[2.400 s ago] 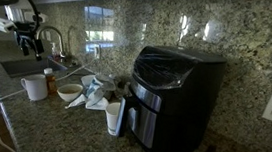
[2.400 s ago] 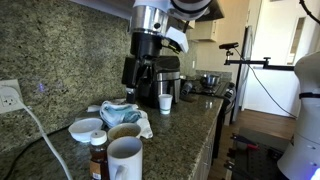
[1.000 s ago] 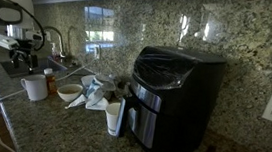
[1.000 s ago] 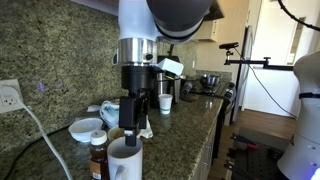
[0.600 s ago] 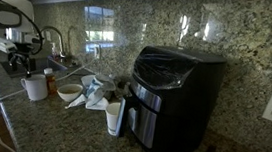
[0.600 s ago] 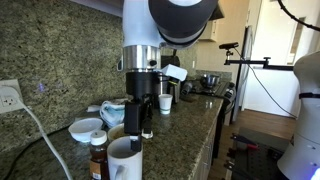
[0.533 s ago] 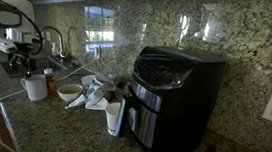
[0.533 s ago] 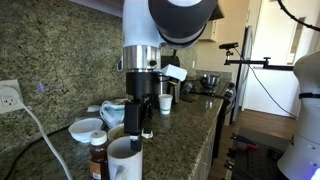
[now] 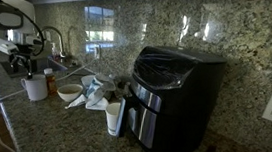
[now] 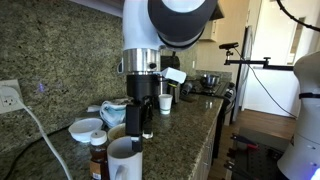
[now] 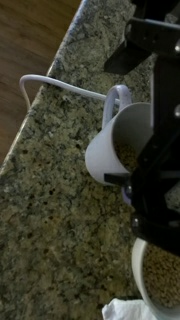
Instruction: Move the cup to the right on the counter
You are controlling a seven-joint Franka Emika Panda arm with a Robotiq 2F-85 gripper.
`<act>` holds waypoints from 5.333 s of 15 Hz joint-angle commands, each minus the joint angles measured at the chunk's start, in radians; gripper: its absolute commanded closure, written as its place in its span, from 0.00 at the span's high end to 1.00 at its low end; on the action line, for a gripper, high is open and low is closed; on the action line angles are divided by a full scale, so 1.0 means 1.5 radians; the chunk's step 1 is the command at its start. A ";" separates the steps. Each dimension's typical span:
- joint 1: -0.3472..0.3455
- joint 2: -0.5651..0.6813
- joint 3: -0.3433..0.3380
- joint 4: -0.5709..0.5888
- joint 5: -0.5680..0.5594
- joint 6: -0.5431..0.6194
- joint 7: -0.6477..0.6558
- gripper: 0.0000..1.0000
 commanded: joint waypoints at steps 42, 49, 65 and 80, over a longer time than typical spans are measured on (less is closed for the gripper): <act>-0.034 0.171 -0.019 0.156 -0.113 -0.007 -0.098 0.03; -0.053 0.139 -0.024 0.194 -0.101 -0.087 -0.098 0.03; -0.110 -0.082 -0.122 -0.013 -0.120 -0.164 0.109 0.03; -0.149 -0.063 -0.147 -0.083 -0.172 -0.077 0.183 0.03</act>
